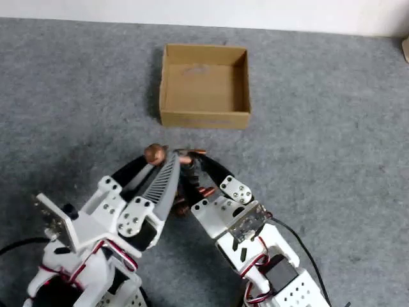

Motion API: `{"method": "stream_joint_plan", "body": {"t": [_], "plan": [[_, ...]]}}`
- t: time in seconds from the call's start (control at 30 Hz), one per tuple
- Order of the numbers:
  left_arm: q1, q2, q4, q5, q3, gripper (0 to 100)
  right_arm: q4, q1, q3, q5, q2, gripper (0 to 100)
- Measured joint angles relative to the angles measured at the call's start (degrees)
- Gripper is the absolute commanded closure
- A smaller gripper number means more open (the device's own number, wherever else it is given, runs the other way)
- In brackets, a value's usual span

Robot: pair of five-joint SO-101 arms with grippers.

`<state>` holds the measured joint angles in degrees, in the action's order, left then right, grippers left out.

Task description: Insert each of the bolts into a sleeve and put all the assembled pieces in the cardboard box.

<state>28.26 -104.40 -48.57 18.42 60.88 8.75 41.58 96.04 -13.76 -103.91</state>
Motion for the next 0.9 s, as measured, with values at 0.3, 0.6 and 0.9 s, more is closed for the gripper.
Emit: {"method": "stream_joint_plan", "body": {"t": [0.3,0.6,0.9], "plan": [[-1.8,-0.2,0.9,0.2,5.7,99,0.1,-0.3,0.0,0.0,0.1,99.4],[0.4,-0.3,2.9,-0.2,7.2,99,0.2,-0.3,0.0,-0.1,0.2,99.4],[0.6,0.4,3.0,-0.2,7.9,99,2.2,2.3,0.0,0.1,0.0,99.4]]}}
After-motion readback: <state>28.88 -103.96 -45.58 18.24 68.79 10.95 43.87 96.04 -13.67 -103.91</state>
